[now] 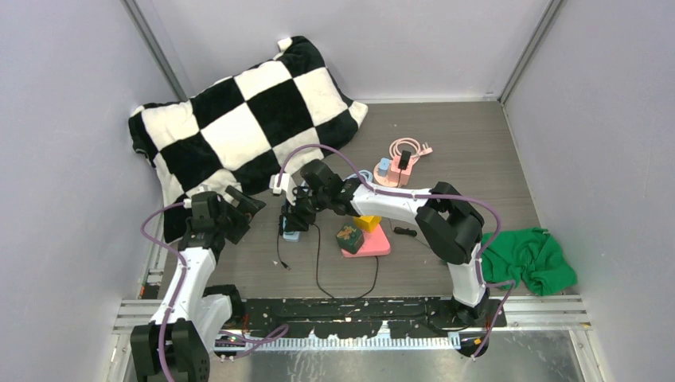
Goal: Insert the plug
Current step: Insert the plug into the socket.
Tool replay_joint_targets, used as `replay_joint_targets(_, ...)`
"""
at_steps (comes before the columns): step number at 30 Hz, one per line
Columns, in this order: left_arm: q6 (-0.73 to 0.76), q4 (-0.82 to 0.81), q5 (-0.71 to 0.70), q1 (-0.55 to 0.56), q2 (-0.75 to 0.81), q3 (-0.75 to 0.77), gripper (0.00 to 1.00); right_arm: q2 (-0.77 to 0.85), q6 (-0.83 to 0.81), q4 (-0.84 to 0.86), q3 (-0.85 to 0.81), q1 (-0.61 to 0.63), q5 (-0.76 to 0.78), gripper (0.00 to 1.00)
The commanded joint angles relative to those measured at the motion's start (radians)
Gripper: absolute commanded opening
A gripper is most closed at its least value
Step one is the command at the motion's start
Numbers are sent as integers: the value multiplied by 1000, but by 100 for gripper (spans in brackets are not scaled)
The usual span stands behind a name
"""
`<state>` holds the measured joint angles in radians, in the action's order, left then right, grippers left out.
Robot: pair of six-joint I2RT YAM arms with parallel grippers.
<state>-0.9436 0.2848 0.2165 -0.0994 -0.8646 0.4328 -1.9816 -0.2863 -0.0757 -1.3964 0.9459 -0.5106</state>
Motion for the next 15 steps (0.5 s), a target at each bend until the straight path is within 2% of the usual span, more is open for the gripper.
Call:
replay_joint_targets(1, -9, -40, 27, -6, -8, -2, 92, -11, -18, 36, 3, -13, -10, 22)
replay_joint_targets(6, -9, -38, 30, -6, -13, 0, 92, -1, -30, 72, 38, -12, 26, 22)
replay_joint_targets(15, -9, -40, 31, -6, -27, 1, 91, 2, -86, 40, 44, -7, 81, 22)
